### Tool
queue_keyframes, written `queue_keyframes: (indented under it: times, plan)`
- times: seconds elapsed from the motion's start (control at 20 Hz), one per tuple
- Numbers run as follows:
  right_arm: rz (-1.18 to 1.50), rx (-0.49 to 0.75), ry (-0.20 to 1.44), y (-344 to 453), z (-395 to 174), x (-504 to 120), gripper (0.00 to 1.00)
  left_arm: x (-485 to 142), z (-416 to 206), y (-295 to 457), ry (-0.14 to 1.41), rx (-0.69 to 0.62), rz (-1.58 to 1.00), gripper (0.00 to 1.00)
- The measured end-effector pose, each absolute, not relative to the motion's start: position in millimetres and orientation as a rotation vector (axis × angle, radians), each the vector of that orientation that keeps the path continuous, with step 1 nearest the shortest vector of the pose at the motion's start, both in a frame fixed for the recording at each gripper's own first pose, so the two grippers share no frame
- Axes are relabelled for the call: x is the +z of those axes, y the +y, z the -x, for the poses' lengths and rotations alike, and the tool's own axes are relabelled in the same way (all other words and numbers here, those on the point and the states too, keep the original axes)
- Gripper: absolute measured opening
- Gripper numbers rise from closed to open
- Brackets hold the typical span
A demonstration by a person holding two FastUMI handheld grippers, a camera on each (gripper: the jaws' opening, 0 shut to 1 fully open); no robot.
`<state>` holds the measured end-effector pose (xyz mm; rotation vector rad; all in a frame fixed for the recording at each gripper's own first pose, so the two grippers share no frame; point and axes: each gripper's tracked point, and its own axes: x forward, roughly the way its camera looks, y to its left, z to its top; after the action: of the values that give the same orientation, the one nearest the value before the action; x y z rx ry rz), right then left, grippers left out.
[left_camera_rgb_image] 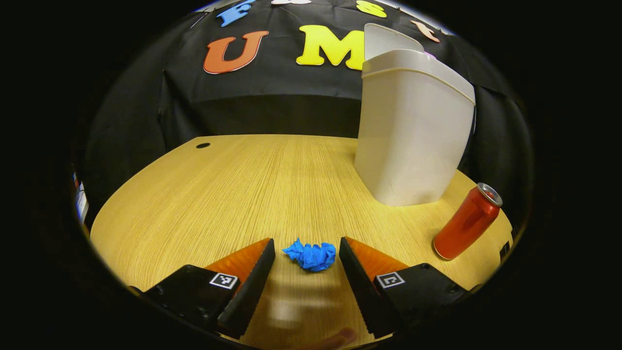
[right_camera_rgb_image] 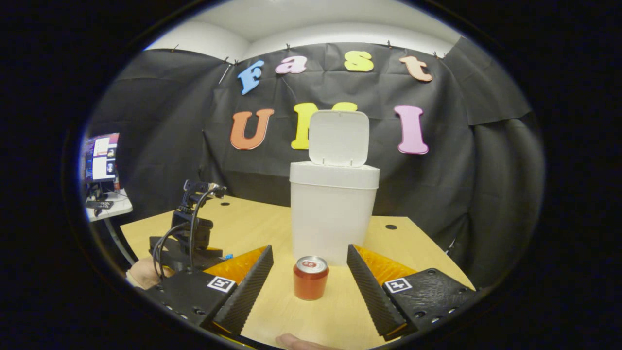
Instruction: Press the lid of the desktop garbage bin to open it, pick up the crumpled paper on the desktop and throw it into the bin, then pick up the pop can on the desktop and drop it into the bin, and finally close the garbage bin lid.
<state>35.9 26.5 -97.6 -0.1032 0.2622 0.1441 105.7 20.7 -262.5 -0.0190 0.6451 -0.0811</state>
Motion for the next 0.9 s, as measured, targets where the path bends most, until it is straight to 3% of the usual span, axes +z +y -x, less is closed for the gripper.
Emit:
queue_keyframes:
  times: [0.45, 0.55, 0.75, 0.8, 0.85, 0.9]
  plan:
    - [0.086, 0.123, 0.326, 25.3, -36.3, -120.5, 0.98, -270.4, -102.2, 18.6, 0.71, -0.138, 0.158, 0.72]
    - [0.075, 0.127, 0.337, 25.9, -37.5, -124.8, 0.98, -270.9, -103.3, 21.0, 0.713, -0.131, 0.151, 0.77]
    - [0.066, 0.127, 0.36, 27.9, -37.9, -133.8, 0.98, -272.1, -105.8, 21.7, 0.71, -0.125, 0.157, 0.59]
    - [0.071, 0.124, 0.365, 27.0, -39.1, -136.7, 0.98, -271.9, -105.7, 22.1, 0.71, -0.126, 0.159, 0.64]
    - [0.077, 0.12, 0.373, 26.9, -39.4, -140.6, 0.98, -272.0, -105.2, 21.1, 0.71, -0.128, 0.162, 0.54]
    - [0.083, 0.117, 0.38, 26.0, -40.6, -144.3, 0.98, -272.0, -105.2, 19.7, 0.713, -0.135, 0.165, 0.51]
